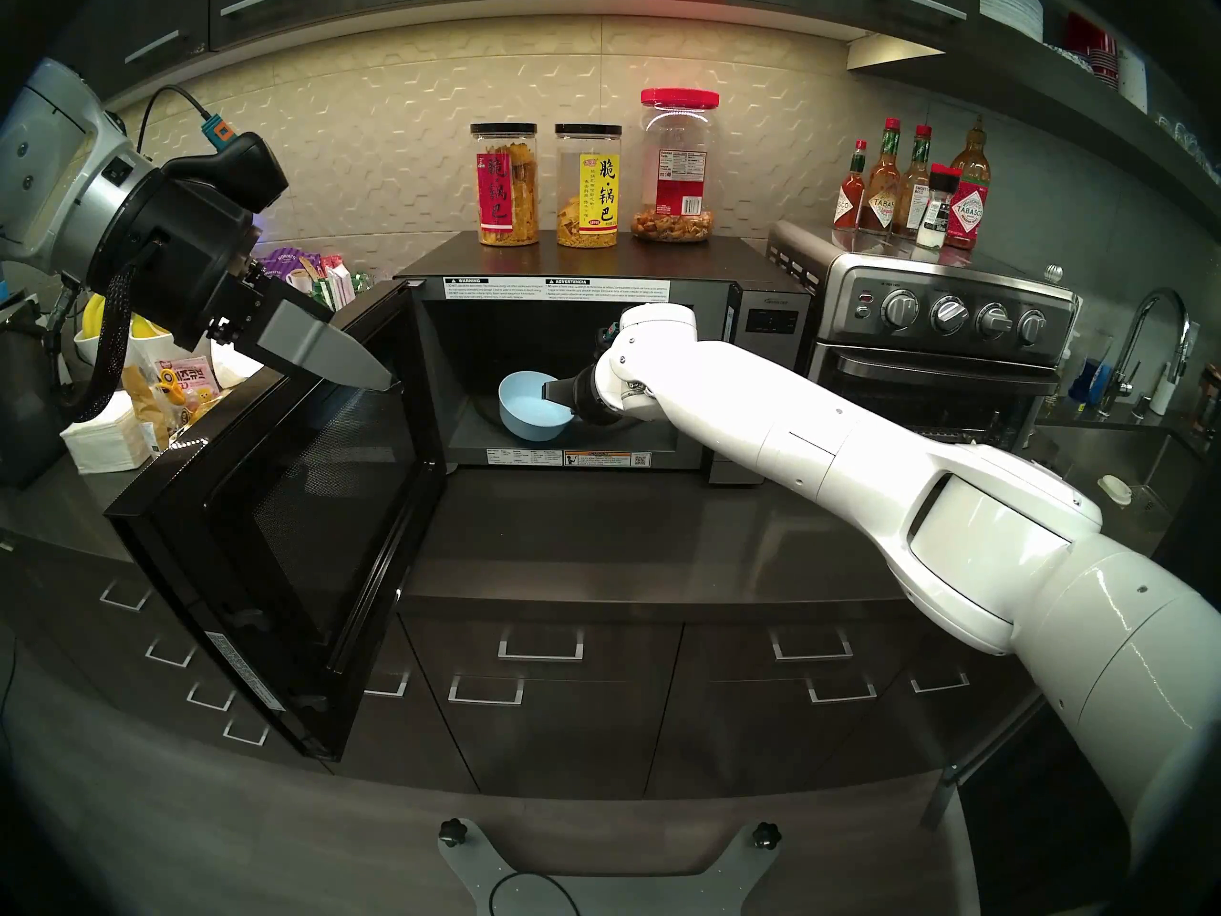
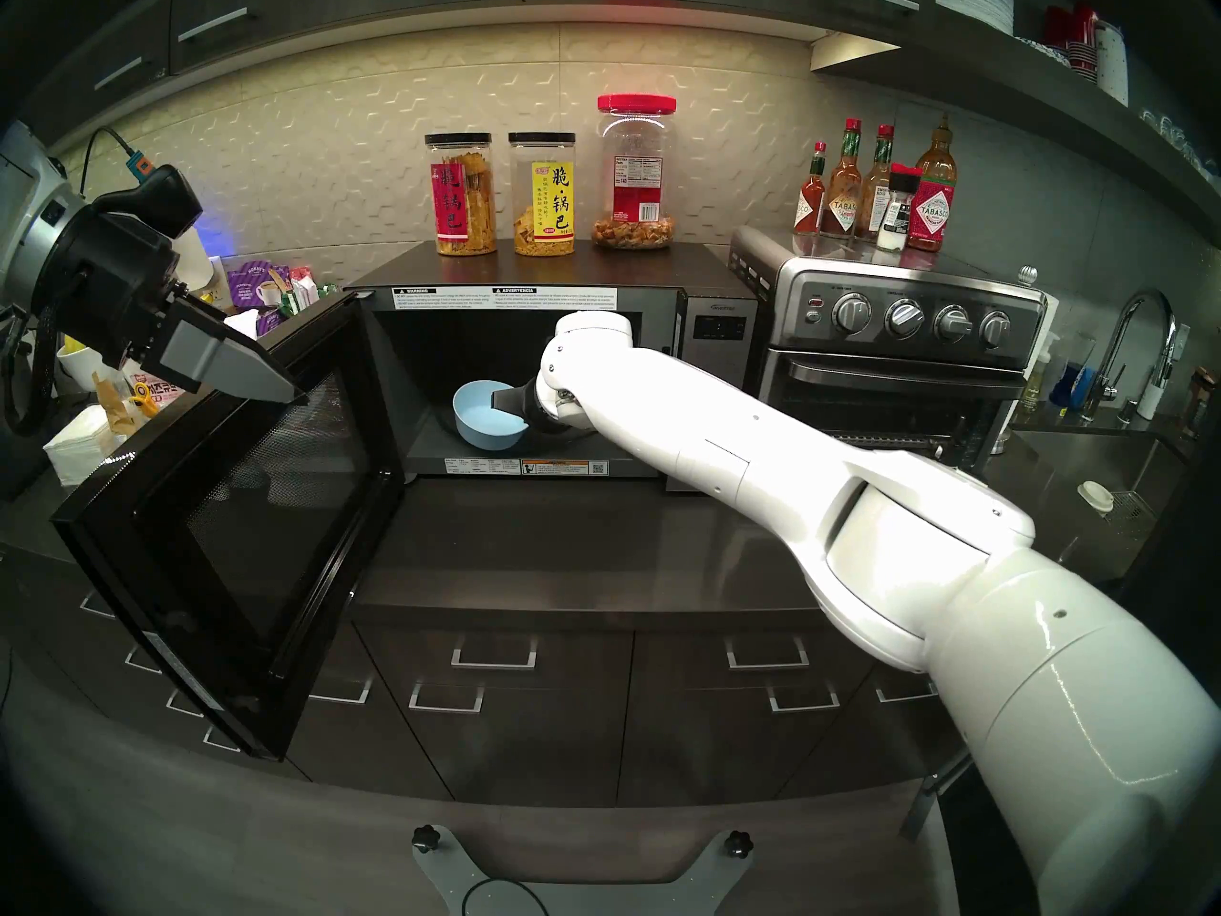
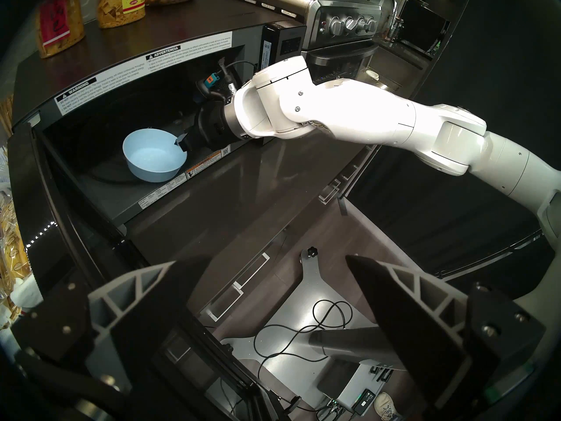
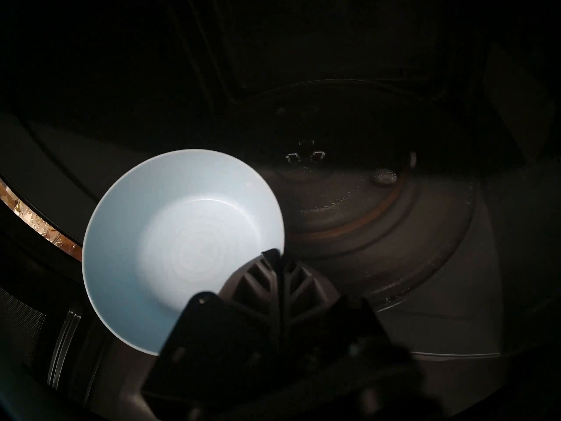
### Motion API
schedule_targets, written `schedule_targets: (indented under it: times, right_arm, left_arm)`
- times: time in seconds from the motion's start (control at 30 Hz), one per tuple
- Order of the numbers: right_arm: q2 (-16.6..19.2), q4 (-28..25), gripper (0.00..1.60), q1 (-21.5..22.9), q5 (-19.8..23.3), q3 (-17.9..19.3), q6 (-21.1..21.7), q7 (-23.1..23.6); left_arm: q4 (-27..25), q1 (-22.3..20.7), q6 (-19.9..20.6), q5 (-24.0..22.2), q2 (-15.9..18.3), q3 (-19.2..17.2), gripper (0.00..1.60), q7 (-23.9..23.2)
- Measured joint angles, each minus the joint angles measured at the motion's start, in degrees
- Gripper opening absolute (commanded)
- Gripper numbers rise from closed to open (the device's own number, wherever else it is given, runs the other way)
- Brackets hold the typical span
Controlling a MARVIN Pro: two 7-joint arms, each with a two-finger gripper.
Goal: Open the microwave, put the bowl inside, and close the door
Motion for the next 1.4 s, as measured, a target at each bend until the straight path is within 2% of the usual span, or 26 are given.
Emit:
schedule_targets:
  times: [0.73, 1.37, 1.4]
  right_arm:
    - [0.77, 0.4, 0.0, 0.06, -1.53, 0.96, -1.09, -2.23]
    - [-1.68, 6.32, 0.0, 0.05, -3.28, 1.94, -4.53, -4.05]
    - [-1.84, 6.63, 0.2, 0.05, -3.4, 1.97, -4.67, -3.92]
  left_arm:
    - [0.0, 0.0, 0.0, -0.01, -0.02, 0.02, 1.6, 0.0]
    - [0.0, -0.01, 0.0, -0.02, -0.03, 0.04, 1.6, -0.01]
    - [0.0, -0.01, 0.0, -0.02, -0.03, 0.04, 1.6, -0.01]
